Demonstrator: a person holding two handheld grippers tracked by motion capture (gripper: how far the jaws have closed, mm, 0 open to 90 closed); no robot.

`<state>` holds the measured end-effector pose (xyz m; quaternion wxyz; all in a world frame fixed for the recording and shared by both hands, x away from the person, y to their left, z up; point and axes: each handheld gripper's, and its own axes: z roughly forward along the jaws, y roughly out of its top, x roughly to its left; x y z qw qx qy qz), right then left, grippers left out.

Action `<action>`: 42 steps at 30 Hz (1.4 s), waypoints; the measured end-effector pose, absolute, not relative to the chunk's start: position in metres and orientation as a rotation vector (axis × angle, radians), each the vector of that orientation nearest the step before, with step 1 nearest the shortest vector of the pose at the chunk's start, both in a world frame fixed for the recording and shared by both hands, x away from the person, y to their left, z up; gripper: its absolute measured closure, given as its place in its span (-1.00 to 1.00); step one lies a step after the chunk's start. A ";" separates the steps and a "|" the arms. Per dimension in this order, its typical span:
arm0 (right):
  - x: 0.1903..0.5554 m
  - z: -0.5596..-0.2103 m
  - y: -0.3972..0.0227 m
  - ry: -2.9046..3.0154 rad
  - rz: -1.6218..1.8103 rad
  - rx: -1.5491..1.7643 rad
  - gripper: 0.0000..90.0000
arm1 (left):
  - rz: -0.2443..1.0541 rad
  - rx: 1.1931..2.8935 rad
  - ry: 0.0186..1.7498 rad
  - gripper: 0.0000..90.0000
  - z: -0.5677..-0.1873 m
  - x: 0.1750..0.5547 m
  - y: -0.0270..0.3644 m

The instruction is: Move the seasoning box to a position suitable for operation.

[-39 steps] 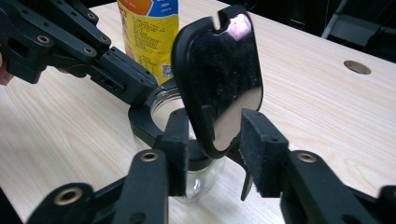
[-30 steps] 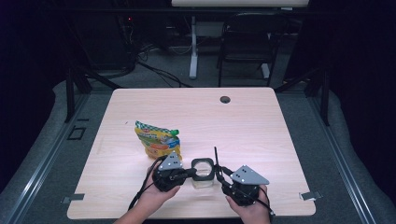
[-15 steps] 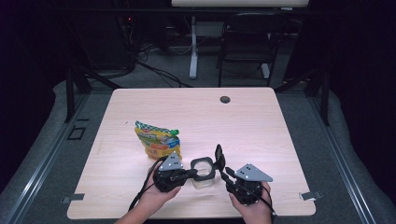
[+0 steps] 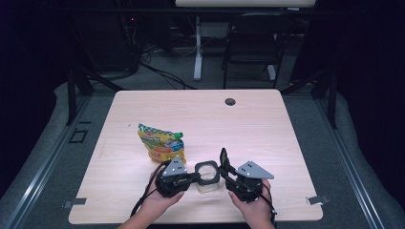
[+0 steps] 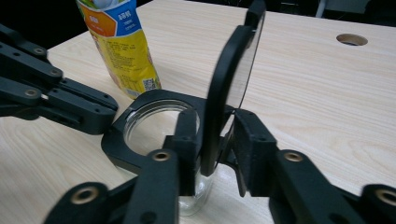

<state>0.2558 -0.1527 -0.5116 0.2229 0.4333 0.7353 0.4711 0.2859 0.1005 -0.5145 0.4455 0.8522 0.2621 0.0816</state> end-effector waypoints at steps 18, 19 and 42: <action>0.280 -0.511 -0.165 2.127 1.397 1.167 0.89 | 0.216 2.101 0.714 0.63 -0.522 0.288 0.126; 0.282 -0.512 -0.166 2.127 1.400 1.156 0.89 | 0.215 2.100 0.710 0.61 -0.522 0.288 0.126; 0.274 -0.512 -0.169 2.056 1.348 1.254 0.89 | 0.119 2.126 0.666 0.53 -0.532 0.287 0.118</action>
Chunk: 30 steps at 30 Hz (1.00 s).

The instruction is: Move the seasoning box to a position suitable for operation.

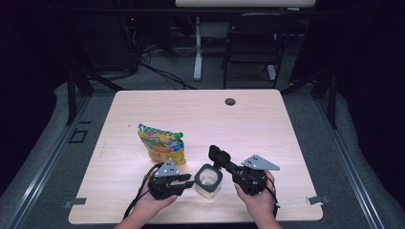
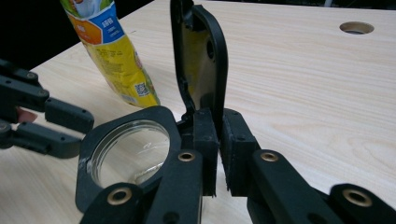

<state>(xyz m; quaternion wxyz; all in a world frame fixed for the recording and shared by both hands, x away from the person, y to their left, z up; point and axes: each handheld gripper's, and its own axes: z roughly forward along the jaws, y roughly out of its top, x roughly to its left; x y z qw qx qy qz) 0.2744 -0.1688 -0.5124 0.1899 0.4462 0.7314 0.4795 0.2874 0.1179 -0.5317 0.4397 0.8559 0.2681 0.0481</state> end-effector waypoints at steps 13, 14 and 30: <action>0.293 -0.517 -0.171 2.041 1.401 1.223 0.83 | 0.088 2.149 0.628 0.54 -0.539 0.281 0.104; 0.294 -0.518 -0.171 2.042 1.399 1.216 0.83 | 0.092 2.154 0.622 0.55 -0.539 0.280 0.103; 0.288 -0.512 -0.179 2.041 1.429 1.222 0.59 | 0.181 2.066 0.710 0.54 -0.513 0.287 0.150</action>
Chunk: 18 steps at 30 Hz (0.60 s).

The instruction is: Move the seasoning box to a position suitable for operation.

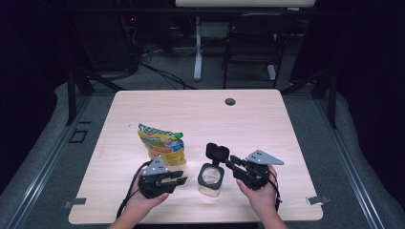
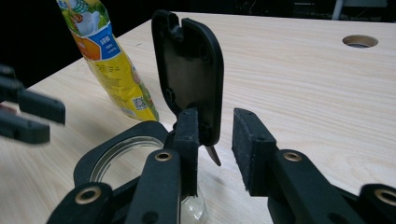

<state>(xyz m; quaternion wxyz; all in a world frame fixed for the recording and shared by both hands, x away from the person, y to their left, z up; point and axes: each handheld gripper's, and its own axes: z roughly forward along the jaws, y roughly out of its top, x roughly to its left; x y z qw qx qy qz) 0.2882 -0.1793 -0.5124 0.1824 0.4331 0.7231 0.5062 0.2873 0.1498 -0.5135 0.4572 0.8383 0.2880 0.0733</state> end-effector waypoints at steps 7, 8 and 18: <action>0.285 -0.510 -0.180 2.052 1.414 1.188 0.53 | 0.201 2.018 0.784 0.42 -0.503 0.298 0.181; 0.284 -0.510 -0.180 2.052 1.414 1.188 0.53 | 0.206 2.011 0.792 0.40 -0.501 0.299 0.184; 0.279 -0.504 -0.186 2.035 1.448 1.173 0.47 | 0.262 1.950 0.885 0.31 -0.488 0.306 0.224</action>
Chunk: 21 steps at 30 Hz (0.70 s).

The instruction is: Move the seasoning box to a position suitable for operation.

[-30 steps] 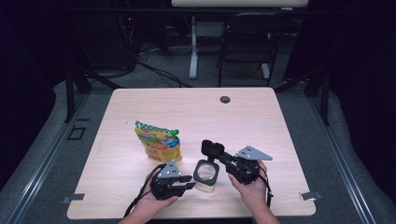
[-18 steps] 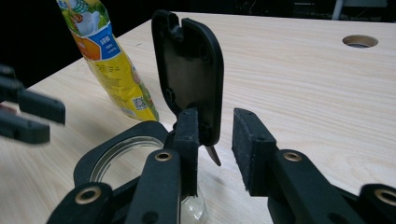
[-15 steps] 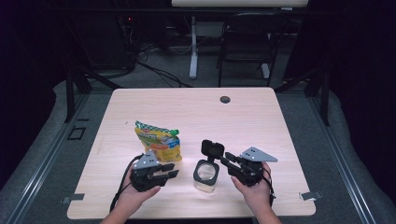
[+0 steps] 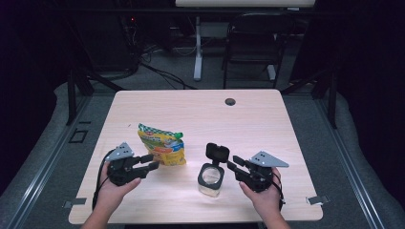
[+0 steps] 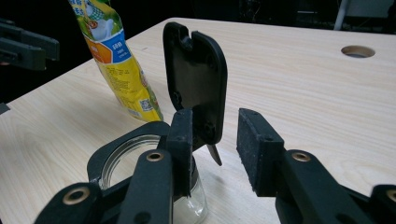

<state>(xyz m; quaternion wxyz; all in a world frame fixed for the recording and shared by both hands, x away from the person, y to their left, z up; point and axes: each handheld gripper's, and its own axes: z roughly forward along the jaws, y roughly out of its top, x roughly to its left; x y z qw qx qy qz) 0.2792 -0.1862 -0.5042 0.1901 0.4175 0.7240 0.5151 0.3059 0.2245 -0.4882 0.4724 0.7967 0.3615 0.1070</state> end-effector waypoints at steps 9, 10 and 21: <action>0.274 -0.482 -0.188 2.031 1.470 1.148 0.47 | 0.319 1.926 0.949 0.17 -0.483 0.318 0.248; 0.274 -0.480 -0.185 2.048 1.450 1.130 0.47 | 0.327 1.933 0.951 0.13 -0.483 0.321 0.249; 0.288 -0.453 -0.139 2.128 1.407 0.994 0.45 | 0.368 1.922 0.960 0.04 -0.470 0.346 0.264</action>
